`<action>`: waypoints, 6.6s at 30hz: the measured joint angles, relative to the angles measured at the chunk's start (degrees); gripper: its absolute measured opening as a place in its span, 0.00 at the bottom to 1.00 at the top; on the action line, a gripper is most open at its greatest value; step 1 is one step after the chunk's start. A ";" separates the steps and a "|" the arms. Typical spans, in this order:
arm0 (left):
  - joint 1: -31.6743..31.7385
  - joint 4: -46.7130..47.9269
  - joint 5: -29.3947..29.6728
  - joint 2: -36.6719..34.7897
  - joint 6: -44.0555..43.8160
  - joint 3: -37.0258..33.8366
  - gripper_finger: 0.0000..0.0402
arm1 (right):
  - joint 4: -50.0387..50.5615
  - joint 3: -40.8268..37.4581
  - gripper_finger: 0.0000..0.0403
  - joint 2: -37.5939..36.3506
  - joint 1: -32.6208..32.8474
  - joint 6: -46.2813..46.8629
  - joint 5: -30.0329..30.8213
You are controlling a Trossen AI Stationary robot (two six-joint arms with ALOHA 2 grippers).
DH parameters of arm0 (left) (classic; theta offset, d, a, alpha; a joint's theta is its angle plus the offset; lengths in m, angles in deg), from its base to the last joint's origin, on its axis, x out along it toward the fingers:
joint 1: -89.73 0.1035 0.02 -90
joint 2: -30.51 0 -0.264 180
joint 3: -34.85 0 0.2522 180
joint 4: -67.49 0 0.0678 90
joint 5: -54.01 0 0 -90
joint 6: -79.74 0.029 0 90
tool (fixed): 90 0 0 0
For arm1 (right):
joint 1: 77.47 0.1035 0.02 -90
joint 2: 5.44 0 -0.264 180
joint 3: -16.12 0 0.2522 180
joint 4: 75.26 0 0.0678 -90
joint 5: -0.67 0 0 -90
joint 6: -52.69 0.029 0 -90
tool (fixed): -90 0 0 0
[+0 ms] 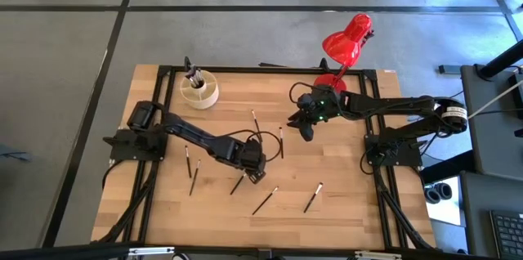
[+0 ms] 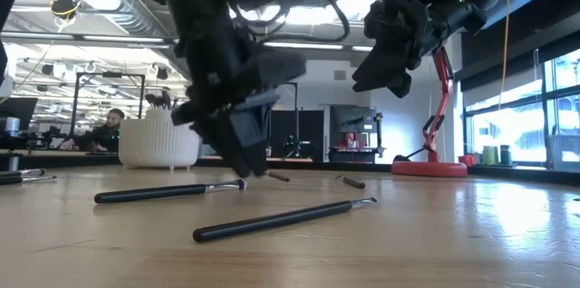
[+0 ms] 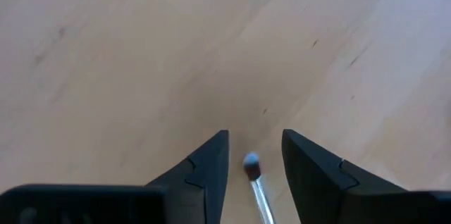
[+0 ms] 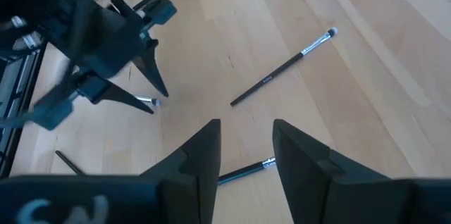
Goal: Put items in baskets/containers
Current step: Put the black eyeshadow brush into the white organizer
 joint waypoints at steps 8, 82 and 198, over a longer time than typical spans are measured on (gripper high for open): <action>-0.05 0.72 -2.13 1.90 0.10 0.21 0.32 | -0.04 0.00 0.32 0.00 0.00 0.07 0.00; 38.01 50.86 68.36 -13.92 -31.12 -0.52 0.19 | -0.76 -0.02 0.32 0.04 0.00 -2.75 4.00; -1.20 51.04 66.28 -34.31 -51.80 -14.72 0.05 | -2.37 -0.02 0.32 0.17 -0.02 -3.74 7.52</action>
